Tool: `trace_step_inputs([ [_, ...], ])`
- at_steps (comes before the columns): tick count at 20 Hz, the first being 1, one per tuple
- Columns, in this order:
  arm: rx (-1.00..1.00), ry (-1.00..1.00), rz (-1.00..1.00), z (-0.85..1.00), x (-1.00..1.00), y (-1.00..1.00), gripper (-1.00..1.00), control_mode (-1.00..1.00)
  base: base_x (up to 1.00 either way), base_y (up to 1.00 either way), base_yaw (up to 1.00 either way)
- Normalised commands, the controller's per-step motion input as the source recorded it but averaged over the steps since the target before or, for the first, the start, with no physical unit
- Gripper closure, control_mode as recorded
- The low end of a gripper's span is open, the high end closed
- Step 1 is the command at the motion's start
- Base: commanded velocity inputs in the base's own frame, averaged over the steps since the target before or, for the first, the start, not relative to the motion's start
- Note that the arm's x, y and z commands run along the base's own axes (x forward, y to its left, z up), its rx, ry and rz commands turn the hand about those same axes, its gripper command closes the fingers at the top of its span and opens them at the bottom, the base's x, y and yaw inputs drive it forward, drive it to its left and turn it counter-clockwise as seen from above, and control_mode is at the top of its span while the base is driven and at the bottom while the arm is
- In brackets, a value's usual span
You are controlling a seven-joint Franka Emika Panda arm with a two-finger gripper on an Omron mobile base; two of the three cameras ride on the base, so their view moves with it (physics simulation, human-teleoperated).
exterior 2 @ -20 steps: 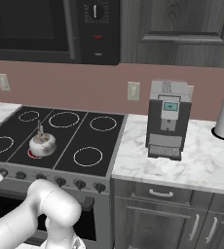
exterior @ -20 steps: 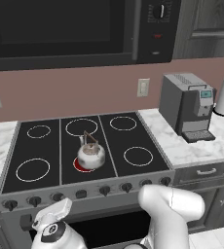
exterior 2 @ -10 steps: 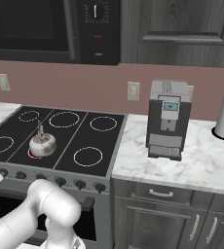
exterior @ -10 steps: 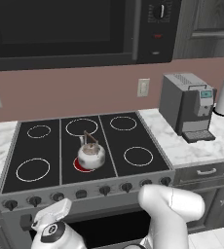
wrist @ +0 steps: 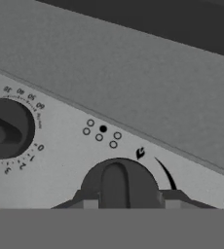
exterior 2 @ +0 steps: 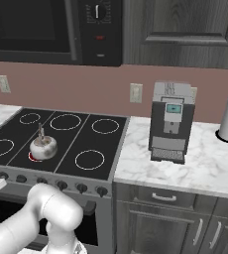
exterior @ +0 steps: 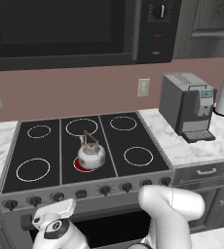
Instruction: The kettle is done boiling. Turn off the stove, then wait for 300 timesteps before moving the kettle to the dining table.
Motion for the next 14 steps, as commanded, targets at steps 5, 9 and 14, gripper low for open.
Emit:
trace_step_inputs([
  [5, 0.23, 0.0, 0.0, 0.0, 0.0, -0.23, 1.0, -1.0, 0.0, 0.0, 0.0],
  [9, 0.2, 0.0, 0.0, 0.0, 0.0, -0.14, 1.0, -1.0, 0.0, 0.0, 0.0],
  [14, 0.19, 0.0, 0.0, 0.0, 0.0, -0.12, 1.0, -1.0, 0.0, 0.0, 0.0],
])
